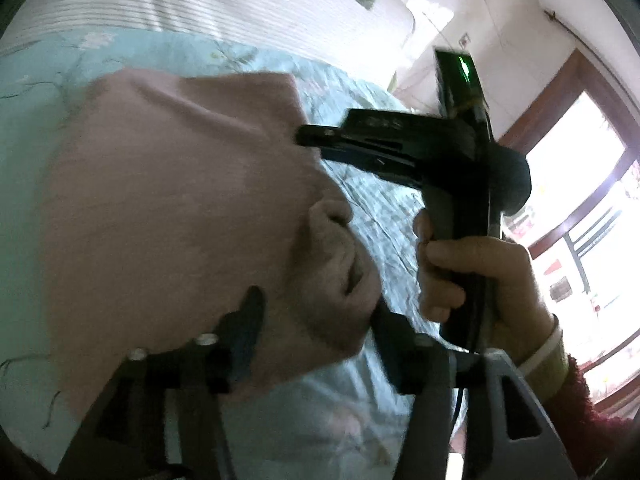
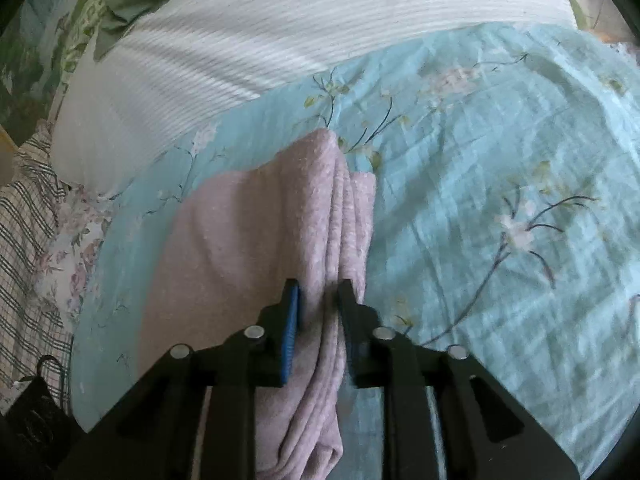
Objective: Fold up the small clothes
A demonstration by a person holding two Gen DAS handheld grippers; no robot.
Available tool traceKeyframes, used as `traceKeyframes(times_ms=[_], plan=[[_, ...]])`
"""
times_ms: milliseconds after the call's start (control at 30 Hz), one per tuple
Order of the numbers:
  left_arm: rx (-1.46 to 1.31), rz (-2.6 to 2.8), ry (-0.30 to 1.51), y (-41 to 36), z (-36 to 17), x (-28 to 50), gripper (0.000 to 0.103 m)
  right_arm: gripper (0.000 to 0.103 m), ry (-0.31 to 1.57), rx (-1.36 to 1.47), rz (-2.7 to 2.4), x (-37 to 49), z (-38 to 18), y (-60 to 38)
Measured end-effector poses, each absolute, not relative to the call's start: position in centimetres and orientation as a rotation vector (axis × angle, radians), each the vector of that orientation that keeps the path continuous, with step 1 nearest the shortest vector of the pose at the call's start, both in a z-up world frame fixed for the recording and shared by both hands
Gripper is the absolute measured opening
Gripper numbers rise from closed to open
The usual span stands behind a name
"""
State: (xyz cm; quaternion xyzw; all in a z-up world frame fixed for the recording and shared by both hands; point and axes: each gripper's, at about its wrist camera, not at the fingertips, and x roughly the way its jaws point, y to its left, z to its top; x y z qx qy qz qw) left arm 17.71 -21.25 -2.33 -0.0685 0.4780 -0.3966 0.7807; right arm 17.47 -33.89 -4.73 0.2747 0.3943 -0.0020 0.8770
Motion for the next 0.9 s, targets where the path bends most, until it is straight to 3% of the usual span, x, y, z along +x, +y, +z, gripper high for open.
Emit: traceKeyframes(times_ms=[67, 167, 467, 700, 800, 900], plan=[[-0.177, -0.839, 1.017, -19.2, -1.7, 17.3, 0.067, 0.057, 0.799, 0.59, -0.025, 16.6, -4.3, -34.0], [-0.212, -0.786, 1.009, -16.5, -1.2, 17.9, 0.078, 0.064, 0.76, 0.664, -0.013, 15.4, -4.4, -34.5], [-0.42, -0.612, 1.099, -9.7, -4.4, 26.1, 0.079, 0.065, 0.788, 0.852, 0.103, 15.2, -7.5, -34.9], [-0.542, -0.671, 1.189, -10.8, -8.1, 32.5, 0.079, 0.066, 0.836, 0.878, 0.174, 17.2, -8.8, -34.8], [-0.568, -0.705, 1.213, -12.0, -9.4, 33.6, 0.072, 0.066, 0.847, 0.856, 0.199, 18.0, -9.1, -34.6], [-0.576, -0.71, 1.206, -12.7, -10.3, 34.8, 0.05, 0.064, 0.873, 0.816, 0.219, 19.0, -9.1, -34.2]])
